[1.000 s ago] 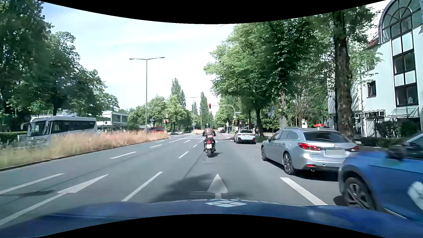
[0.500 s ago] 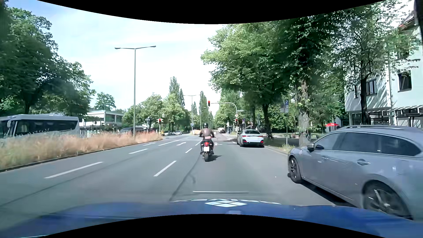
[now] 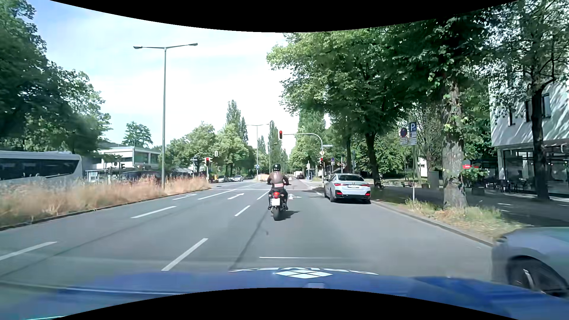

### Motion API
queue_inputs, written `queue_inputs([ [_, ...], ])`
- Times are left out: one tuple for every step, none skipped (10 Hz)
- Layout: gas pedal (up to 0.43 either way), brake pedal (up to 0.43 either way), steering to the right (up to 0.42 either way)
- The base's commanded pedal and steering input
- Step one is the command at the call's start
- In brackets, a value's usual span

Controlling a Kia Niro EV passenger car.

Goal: Follow the waypoints while adhering to traffic rules and regulations

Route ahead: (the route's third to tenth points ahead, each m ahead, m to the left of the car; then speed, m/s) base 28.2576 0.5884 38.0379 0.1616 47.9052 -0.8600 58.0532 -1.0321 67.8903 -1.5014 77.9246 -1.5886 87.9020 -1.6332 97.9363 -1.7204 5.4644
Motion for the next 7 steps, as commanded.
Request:
queue_inputs([
  [0.000,0.213,-0.006],
  [0.000,0.213,-0.002],
  [0.000,0.207,-0.001],
  [0.000,0.201,-0.001],
  [0.000,0.195,-0.001],
  [0.000,0.195,-0.001],
  [0.000,0.189,-0.001],
])
